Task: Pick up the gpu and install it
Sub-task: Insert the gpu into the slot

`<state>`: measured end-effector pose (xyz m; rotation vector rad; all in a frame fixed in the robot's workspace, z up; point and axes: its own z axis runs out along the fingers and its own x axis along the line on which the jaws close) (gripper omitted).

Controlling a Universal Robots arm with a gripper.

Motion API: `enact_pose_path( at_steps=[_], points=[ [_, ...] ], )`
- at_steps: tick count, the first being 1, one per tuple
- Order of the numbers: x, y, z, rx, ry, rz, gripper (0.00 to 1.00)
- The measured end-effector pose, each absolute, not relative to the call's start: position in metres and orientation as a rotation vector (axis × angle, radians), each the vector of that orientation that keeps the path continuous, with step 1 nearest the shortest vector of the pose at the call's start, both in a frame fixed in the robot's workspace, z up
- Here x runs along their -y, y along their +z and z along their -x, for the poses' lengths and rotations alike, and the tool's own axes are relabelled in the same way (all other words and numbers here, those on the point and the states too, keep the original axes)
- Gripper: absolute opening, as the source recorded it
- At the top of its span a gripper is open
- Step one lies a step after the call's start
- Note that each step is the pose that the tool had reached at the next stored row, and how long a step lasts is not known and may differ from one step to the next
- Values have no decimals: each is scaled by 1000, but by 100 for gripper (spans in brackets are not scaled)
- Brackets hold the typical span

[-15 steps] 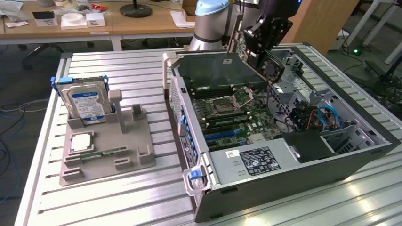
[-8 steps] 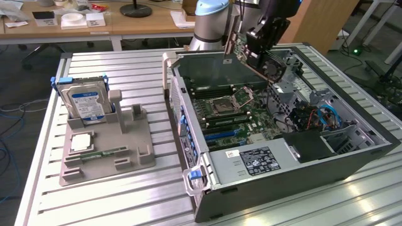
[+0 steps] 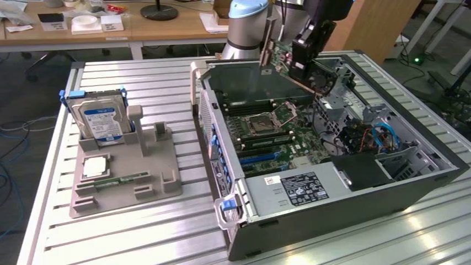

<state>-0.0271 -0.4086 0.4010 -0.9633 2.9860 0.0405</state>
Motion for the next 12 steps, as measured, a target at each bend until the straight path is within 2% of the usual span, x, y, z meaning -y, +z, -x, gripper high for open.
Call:
enact_pose_path(
  at_steps=[12],
  points=[
    [409,401,27,-2875,27,1271,27]
  ],
)
